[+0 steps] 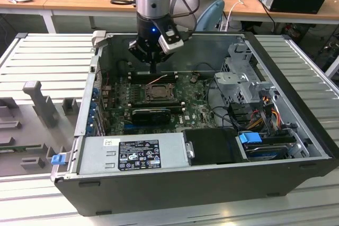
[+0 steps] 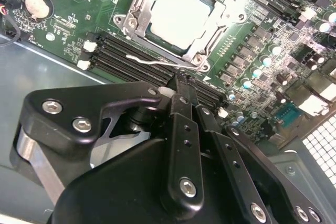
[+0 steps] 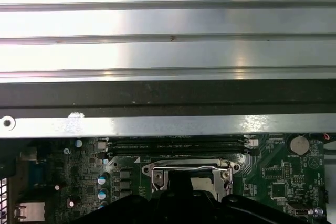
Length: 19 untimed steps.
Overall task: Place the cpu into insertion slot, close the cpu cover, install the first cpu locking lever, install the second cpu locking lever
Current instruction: 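Install the first cpu locking lever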
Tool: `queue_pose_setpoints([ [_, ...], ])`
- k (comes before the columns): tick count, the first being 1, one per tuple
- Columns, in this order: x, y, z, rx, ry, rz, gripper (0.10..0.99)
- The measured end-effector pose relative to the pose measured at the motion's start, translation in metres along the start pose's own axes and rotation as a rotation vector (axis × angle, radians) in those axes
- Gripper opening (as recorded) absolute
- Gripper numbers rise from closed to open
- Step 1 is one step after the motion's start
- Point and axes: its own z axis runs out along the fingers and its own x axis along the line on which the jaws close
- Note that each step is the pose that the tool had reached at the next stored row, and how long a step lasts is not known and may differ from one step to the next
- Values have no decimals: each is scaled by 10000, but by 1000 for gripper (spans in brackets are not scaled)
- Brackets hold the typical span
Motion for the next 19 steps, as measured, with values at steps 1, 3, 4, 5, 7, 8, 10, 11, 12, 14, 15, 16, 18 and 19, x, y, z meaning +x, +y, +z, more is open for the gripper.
queue_pose_setpoints([
  [1, -4, 0, 1, -1, 0, -2, 106],
  [3, -11, 0, 1, -1, 0, -4, 106],
  [4, -14, 0, 2, -1, 0, -5, 106],
  [5, -18, 0, 2, -1, 0, -6, 106],
  [7, -23, 1, 3, -1, 0, -7, 106],
  [8, -27, 1, 4, -1, 0, -9, 106],
  [10, -35, 1, 5, -8, 0, -17, 106],
  [11, -44, 1, 6, -63, 3, -23, 106],
  [12, -50, 1, 7, -170, 10, -29, 106],
  [14, -61, 0, 16, -405, 20, -56, 106],
  [15, -69, 0, 33, -406, 22, -75, 106],
  [16, -83, -1, 50, -405, 26, -107, 106],
  [18, -109, -3, 101, -396, 37, -302, 106],
  [19, -113, -3, 116, -395, 45, -407, 106],
])
